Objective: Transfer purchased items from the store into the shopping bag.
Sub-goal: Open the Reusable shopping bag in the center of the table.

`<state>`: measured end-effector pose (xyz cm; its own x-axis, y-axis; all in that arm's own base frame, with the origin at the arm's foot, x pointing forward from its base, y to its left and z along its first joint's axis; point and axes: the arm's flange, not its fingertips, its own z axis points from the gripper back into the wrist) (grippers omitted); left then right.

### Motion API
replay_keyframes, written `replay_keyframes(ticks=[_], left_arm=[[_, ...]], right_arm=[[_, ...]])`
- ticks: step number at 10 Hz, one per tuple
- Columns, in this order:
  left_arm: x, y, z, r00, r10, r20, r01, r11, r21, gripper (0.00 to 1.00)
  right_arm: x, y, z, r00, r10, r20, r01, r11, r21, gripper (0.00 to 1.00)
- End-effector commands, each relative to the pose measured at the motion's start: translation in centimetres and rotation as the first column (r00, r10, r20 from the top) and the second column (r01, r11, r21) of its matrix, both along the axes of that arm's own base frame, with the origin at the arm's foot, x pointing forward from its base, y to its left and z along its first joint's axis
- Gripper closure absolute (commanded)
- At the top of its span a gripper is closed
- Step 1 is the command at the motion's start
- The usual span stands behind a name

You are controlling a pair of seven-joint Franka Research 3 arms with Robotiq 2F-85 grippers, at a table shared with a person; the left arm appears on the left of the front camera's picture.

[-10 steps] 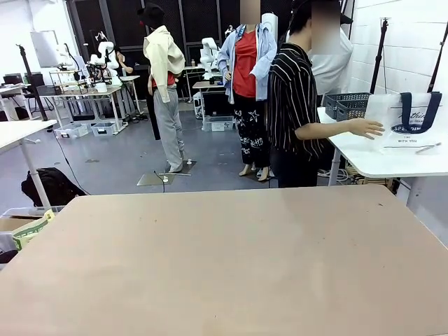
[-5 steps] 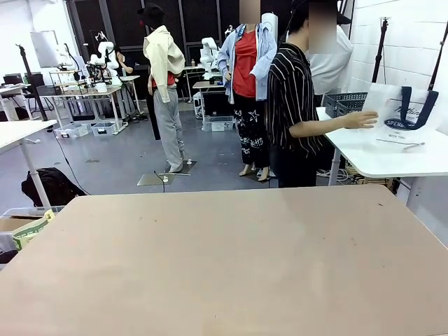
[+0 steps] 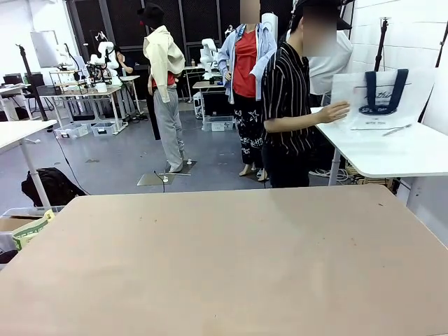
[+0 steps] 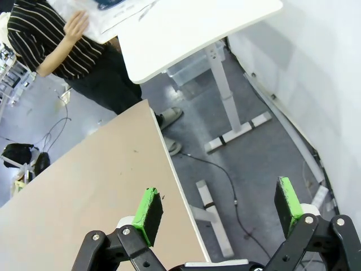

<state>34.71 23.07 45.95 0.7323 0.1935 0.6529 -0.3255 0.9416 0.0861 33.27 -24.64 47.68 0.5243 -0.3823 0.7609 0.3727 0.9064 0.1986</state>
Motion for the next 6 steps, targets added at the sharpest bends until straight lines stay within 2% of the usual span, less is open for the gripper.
replay_keyframes(ticks=[1,6], left_arm=[[-0.21,-0.01,-0.02,1.0,0.004,-0.012,-0.003,1.0,0.006,0.0],[-0.21,-0.01,-0.02,1.0,0.004,-0.012,-0.003,1.0,0.006,0.0]], right_arm=[[-0.03,0.11,-0.03,1.0,-0.002,-0.009,0.002,1.0,0.005,0.0],[-0.03,0.11,-0.03,1.0,-0.002,-0.009,0.002,1.0,0.005,0.0]])
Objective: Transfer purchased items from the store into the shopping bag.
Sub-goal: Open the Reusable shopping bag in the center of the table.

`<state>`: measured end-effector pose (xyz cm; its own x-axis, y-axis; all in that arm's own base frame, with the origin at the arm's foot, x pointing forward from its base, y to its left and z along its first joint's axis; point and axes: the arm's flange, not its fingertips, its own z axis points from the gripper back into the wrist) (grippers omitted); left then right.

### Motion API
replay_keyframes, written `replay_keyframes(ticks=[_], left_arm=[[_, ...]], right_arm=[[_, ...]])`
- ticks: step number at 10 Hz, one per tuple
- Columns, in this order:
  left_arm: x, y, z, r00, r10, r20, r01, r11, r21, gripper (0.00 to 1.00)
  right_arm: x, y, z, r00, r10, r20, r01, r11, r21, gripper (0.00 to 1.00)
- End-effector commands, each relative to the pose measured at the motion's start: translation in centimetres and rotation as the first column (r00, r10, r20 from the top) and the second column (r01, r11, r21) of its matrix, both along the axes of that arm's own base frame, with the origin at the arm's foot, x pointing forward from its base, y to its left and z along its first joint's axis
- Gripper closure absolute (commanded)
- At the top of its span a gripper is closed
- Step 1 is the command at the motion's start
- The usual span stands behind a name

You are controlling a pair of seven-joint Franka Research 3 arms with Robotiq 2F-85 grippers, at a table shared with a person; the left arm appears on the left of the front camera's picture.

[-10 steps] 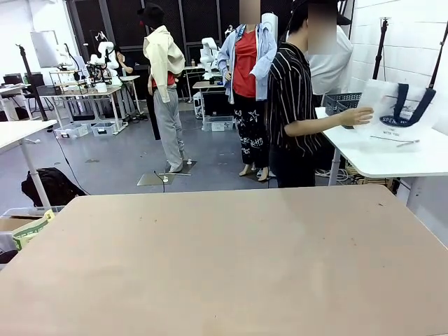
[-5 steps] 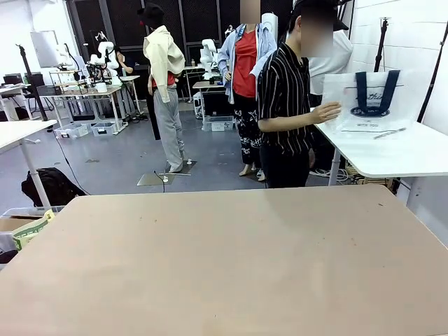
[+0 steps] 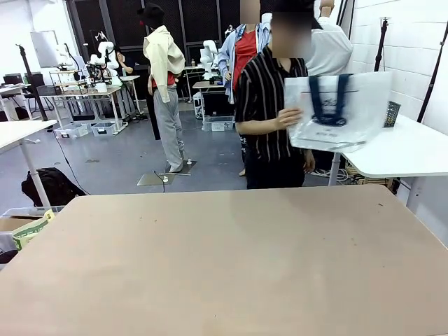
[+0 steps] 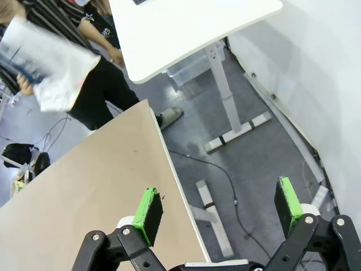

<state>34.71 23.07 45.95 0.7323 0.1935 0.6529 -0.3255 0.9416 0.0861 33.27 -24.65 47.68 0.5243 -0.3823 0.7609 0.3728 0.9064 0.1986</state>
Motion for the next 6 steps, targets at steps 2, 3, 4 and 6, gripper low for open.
replay_keyframes(ticks=[2,3,4,6], left_arm=[[-0.21,-0.01,-0.02,1.0,0.003,-0.012,-0.003,1.0,0.006,0.0],[-0.21,-0.01,-0.02,1.0,0.003,-0.012,-0.003,1.0,0.006,0.0],[-0.21,-0.01,-0.02,1.0,0.003,-0.012,-0.003,1.0,0.006,0.0],[-0.21,-0.01,-0.02,1.0,0.003,-0.012,-0.003,1.0,0.006,0.0]], right_arm=[[-0.03,0.11,-0.03,1.0,-0.002,-0.009,0.002,1.0,0.005,0.0],[-0.03,0.11,-0.03,1.0,-0.002,-0.009,0.002,1.0,0.005,0.0],[-0.03,0.11,-0.03,1.0,-0.002,-0.009,0.002,1.0,0.005,0.0],[-0.03,0.11,-0.03,1.0,-0.002,-0.009,0.002,1.0,0.005,0.0]])
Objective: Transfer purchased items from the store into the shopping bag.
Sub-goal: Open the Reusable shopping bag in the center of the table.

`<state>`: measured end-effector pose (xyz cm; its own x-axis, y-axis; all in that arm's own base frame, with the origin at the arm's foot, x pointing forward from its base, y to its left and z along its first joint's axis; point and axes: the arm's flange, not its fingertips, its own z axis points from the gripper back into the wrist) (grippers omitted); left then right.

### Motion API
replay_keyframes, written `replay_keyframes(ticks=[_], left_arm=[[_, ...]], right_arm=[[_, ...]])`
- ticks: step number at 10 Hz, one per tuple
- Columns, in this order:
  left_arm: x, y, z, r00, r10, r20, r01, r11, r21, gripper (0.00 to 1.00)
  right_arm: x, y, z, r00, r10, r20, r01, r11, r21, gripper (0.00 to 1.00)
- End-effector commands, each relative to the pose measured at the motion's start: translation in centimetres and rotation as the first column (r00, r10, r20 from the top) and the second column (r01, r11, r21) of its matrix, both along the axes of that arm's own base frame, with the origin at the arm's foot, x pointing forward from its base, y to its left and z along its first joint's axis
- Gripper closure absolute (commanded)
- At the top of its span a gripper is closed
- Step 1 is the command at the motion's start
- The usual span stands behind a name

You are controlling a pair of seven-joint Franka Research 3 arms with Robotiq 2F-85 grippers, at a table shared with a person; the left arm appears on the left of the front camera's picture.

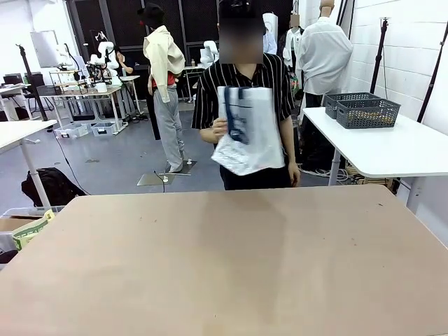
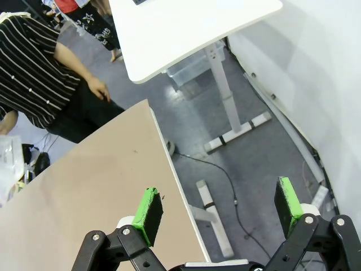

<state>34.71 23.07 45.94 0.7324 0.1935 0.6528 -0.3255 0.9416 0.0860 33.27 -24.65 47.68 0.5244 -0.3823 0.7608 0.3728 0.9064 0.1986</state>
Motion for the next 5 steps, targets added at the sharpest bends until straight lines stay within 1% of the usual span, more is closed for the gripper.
replay_keyframes(ticks=[1,5], left_arm=[[-0.21,-0.01,-0.02,1.0,0.003,-0.012,-0.003,1.0,0.006,0.0],[-0.21,-0.01,-0.02,1.0,0.003,-0.012,-0.003,1.0,0.006,0.0]], right_arm=[[-0.03,0.11,-0.03,1.0,-0.002,-0.009,0.002,1.0,0.005,0.0],[-0.03,0.11,-0.03,1.0,-0.002,-0.009,0.002,1.0,0.005,0.0]])
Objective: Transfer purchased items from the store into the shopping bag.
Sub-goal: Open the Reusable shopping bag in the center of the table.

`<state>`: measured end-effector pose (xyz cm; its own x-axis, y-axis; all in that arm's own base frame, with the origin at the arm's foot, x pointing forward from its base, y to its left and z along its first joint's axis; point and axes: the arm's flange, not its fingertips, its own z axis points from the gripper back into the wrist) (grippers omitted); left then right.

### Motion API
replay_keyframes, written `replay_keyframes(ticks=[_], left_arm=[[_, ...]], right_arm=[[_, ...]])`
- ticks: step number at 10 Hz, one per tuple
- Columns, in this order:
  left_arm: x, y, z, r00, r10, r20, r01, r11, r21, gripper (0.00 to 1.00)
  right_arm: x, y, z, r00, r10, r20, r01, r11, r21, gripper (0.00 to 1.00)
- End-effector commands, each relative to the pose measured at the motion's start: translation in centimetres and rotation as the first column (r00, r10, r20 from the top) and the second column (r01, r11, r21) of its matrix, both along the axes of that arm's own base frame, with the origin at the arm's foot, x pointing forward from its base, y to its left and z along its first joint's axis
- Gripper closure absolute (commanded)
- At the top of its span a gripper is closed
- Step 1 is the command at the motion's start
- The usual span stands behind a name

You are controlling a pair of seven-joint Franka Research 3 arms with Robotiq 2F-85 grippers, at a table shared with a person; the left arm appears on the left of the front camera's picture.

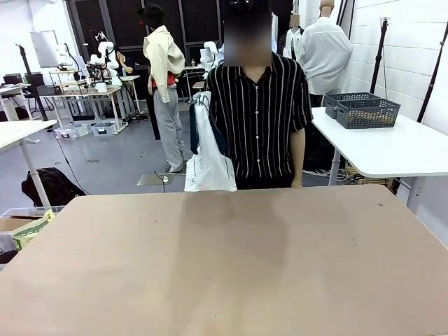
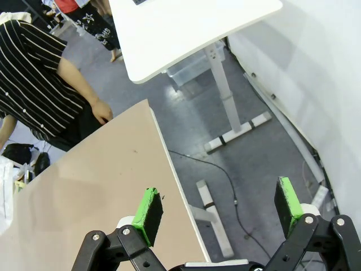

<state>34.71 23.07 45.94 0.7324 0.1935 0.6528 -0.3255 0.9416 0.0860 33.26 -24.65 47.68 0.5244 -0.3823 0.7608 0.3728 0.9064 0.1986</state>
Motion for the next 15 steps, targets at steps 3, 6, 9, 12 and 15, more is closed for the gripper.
replay_keyframes(ticks=[3,6,9,12,15], left_arm=[[-0.21,-0.01,-0.02,1.0,0.003,-0.012,-0.003,1.0,0.006,0.0],[-0.21,-0.01,-0.02,1.0,0.003,-0.012,-0.003,1.0,0.006,0.0],[-0.21,-0.01,-0.02,1.0,0.003,-0.012,-0.003,1.0,0.006,0.0],[-0.21,-0.01,-0.02,1.0,0.003,-0.012,-0.003,1.0,0.006,0.0],[-0.21,-0.01,-0.02,1.0,0.003,-0.012,-0.003,1.0,0.006,0.0]], right_arm=[[-0.03,0.11,-0.03,1.0,-0.002,-0.009,0.002,1.0,0.005,0.0],[-0.03,0.11,-0.03,1.0,-0.002,-0.009,0.002,1.0,0.005,0.0],[-0.03,0.11,-0.03,1.0,-0.002,-0.009,0.002,1.0,0.005,0.0],[-0.03,0.11,-0.03,1.0,-0.002,-0.009,0.002,1.0,0.005,0.0],[-0.03,0.11,-0.03,1.0,-0.002,-0.009,0.002,1.0,0.005,0.0]])
